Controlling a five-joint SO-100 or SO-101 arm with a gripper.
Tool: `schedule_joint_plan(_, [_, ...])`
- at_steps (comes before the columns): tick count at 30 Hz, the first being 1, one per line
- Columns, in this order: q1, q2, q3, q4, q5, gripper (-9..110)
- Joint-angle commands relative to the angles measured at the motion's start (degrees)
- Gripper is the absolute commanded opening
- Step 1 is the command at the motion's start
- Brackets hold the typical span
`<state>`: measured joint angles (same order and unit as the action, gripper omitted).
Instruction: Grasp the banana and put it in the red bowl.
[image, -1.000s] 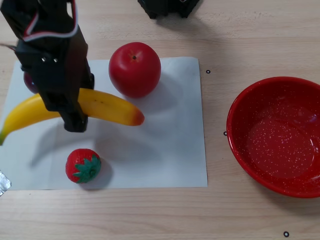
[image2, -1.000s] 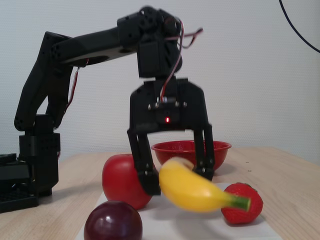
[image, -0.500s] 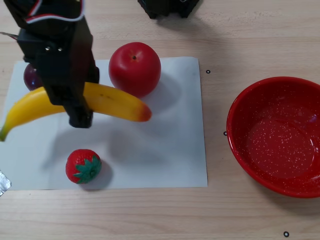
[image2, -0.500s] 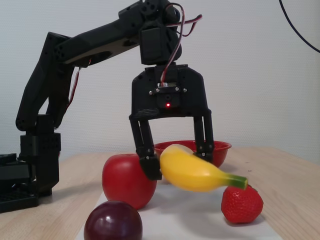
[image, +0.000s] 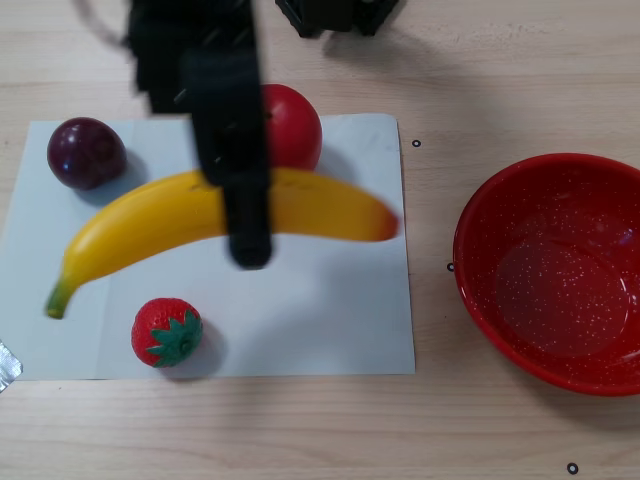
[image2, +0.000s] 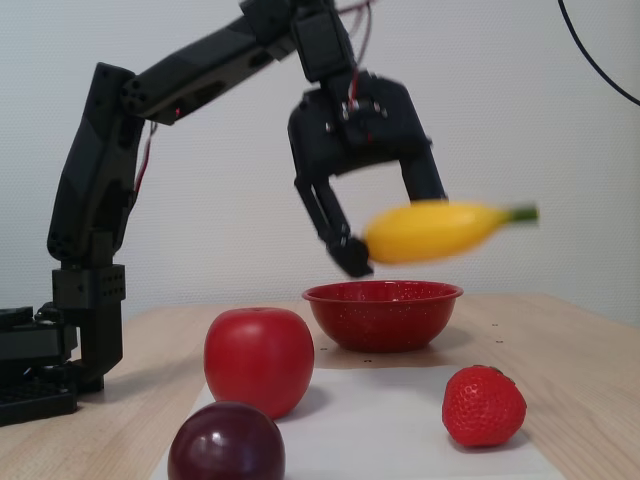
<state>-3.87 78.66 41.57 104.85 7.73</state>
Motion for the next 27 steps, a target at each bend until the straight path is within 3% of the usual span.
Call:
schedule_joint_plan(1, [3.25, 11.95, -5.98, 1.67, -1.93, 0])
schedule_joint_plan(13, [21.97, 14.77, -4.13, -2.46, -8.35, 0])
schedule_joint_plan(27, [36.65, 13.89, 5.19, -25.14, -10.28, 0])
